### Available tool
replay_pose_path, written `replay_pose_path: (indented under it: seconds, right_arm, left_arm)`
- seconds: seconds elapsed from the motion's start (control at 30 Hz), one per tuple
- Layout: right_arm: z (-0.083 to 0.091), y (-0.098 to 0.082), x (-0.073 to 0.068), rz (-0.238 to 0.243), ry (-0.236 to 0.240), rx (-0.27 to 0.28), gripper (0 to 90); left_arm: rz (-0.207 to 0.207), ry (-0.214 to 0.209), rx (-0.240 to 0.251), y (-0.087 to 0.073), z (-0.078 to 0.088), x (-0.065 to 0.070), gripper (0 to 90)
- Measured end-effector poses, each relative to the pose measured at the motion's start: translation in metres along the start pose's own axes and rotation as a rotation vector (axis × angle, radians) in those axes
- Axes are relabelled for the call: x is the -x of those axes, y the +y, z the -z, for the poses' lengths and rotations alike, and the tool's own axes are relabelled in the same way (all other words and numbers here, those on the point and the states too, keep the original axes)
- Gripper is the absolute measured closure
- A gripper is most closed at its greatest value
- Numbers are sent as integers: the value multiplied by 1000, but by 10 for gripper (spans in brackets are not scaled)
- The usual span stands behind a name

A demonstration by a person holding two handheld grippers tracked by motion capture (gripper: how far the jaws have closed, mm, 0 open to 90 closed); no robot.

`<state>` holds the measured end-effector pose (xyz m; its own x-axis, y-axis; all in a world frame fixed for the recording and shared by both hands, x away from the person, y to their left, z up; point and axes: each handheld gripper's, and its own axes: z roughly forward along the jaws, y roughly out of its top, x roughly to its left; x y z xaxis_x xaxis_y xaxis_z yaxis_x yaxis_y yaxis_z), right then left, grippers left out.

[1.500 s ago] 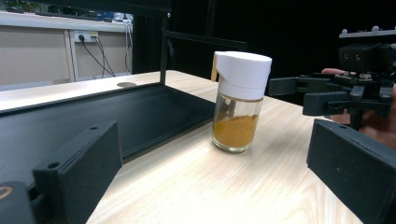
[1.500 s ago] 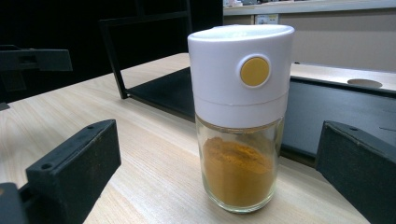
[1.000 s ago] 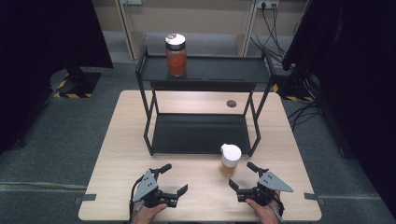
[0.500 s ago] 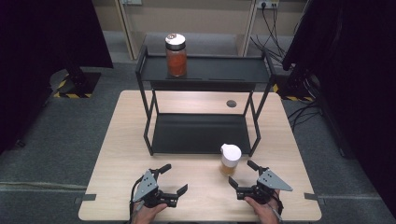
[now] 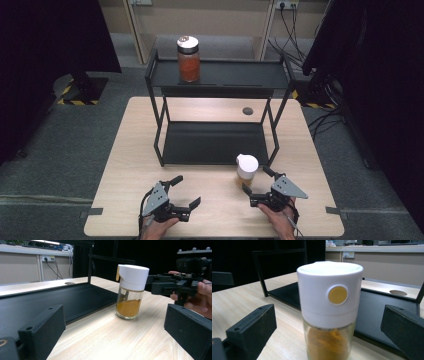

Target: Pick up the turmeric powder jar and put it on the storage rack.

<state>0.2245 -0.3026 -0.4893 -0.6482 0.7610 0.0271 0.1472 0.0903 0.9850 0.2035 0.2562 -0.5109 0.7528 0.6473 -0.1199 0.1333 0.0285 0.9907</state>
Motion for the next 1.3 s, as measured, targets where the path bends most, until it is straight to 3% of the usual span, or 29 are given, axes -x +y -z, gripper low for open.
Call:
replay_pose_path:
  seconds: [0.3, 0.43, 0.77, 1.03, 1.3]
  right_arm:
    - [-15, 4, 1, 12, -6, -11, 13]
    - [-20, 3, 4, 12, 2, -13, 82]
    - [-26, 5, 5, 15, 4, -22, 134]
    - [-32, 5, 9, -3, 16, -48, 238]
    - [-33, 7, 9, 14, 28, -52, 305]
  left_arm:
    - [1, 6, -3, -1, 0, -1, 28]
    - [6, 7, -3, -1, 0, -1, 27]
    - [9, 8, -3, -2, 0, -1, 28]
    - [9, 11, -6, -2, -1, -2, 27]
    - [12, 17, -5, -2, 0, -3, 28]
